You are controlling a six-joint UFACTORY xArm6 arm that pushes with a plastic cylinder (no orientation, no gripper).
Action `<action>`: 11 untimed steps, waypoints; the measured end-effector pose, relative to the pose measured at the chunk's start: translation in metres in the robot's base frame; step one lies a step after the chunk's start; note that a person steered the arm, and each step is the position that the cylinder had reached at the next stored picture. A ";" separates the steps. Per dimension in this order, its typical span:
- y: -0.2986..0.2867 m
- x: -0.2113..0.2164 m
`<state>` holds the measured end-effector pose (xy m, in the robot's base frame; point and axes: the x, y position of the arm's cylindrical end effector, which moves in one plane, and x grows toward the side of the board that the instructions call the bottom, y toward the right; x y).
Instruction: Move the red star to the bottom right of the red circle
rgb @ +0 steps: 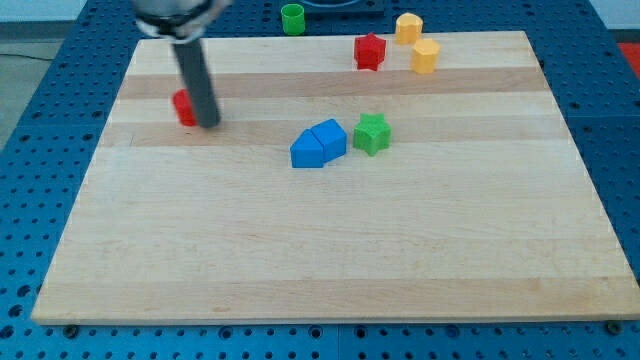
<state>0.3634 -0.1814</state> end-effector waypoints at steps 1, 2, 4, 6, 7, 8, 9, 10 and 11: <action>0.038 -0.042; -0.006 -0.051; -0.015 -0.006; 0.202 -0.075; 0.325 -0.073; 0.430 -0.077; 0.474 -0.146; 0.471 -0.170; 0.456 -0.172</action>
<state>0.1910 0.2743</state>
